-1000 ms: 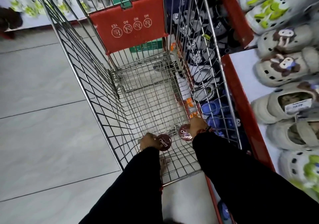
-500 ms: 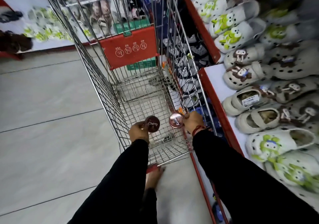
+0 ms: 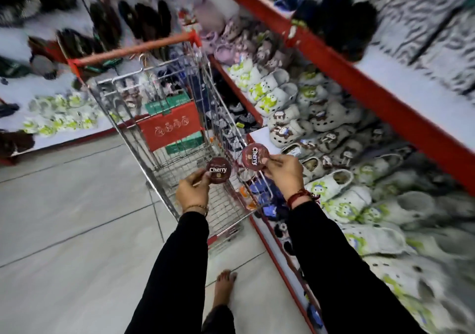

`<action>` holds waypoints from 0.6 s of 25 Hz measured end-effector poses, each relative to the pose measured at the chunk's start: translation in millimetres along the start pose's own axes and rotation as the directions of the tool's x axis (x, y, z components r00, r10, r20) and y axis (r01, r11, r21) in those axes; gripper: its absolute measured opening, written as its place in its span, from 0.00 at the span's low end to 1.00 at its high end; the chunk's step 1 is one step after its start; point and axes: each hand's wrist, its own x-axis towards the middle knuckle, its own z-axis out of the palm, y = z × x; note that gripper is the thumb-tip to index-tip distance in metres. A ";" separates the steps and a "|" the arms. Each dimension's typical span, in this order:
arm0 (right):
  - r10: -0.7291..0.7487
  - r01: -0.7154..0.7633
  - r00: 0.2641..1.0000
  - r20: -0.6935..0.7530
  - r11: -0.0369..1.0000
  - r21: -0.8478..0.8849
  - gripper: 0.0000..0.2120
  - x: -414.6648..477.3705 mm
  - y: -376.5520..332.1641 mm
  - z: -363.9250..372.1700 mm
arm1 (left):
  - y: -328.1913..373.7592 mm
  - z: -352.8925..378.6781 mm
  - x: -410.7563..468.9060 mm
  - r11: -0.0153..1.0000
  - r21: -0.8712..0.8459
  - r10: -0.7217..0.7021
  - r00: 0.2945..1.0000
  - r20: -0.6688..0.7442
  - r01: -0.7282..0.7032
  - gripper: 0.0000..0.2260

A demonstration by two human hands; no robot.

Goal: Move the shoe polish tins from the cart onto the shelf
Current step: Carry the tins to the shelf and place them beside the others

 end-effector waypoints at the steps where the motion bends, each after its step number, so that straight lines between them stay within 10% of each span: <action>1: -0.007 0.008 1.000 -0.018 0.997 0.071 0.09 -13.7 -11.9 -17.2 | 15.4 -0.2 -14.8 1.000 -0.016 0.027 0.999 0.029 -0.026 0.15; 15: -0.145 0.316 0.856 -0.497 0.906 0.282 0.13 -178.6 -79.1 -254.2 | 147.2 100.3 -191.3 0.919 -0.265 0.393 0.750 0.533 -0.293 0.15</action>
